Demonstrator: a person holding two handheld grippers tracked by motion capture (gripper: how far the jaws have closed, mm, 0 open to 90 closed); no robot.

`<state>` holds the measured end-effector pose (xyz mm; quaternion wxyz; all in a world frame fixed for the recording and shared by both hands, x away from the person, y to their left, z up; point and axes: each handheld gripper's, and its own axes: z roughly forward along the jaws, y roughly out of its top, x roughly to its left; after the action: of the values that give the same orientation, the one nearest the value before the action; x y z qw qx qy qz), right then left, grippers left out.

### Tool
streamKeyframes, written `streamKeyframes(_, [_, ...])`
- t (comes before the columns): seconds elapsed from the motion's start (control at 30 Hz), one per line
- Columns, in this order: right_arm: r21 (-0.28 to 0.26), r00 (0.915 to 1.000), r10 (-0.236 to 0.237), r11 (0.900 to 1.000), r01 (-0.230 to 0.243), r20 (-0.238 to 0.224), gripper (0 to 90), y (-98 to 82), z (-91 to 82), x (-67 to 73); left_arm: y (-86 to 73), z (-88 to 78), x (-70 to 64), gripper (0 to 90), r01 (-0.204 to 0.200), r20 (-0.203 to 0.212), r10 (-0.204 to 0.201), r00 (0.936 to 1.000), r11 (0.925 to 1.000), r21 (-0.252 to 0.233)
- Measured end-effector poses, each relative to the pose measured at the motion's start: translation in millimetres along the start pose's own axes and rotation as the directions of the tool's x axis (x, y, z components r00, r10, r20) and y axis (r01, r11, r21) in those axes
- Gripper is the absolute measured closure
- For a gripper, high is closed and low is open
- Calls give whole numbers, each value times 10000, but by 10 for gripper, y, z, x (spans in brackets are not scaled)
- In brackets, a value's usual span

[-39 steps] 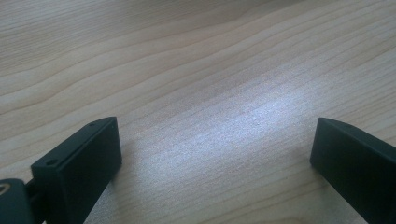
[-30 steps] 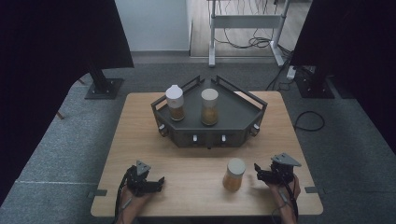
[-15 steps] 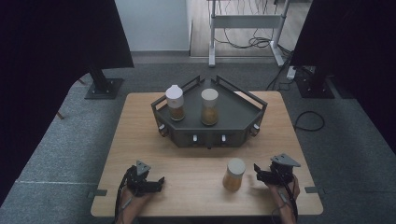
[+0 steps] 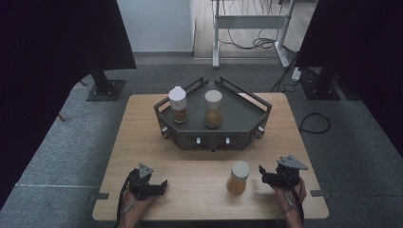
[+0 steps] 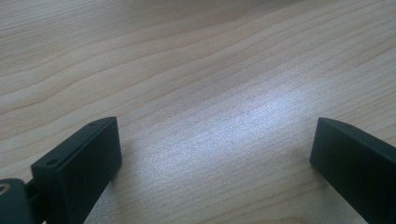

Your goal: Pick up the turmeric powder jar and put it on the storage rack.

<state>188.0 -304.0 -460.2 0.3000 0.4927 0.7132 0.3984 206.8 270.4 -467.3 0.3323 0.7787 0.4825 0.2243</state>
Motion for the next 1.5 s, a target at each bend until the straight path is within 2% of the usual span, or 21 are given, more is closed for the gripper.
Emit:
streamKeyframes(0.4, [-621, 9998, -173, 9979, 174, 24, 73, 73, -168, 39, 0, 0, 0, 15, -2, 1, 2, 10000, 10000, 2])
streamKeyframes(0.87, [-1282, 9989, -470, 9907, 464, -16, 73, 183, -367, 109, 0, 0, 0, 15, 0, 1, 0, 10000, 10000, -1])
streamKeyframes(1.33, [-1836, 9986, -536, 9816, 520, -37, 73, 267, -521, 135, 1, 0, 0, 15, -2, 0, 2, 10000, 10000, 3])
streamKeyframes(1.5, [-1934, 9986, -491, 9801, 444, -195, 74, 278, -538, 142, 0, 0, 0, 15, -2, 0, 2, 10000, 10000, 2])
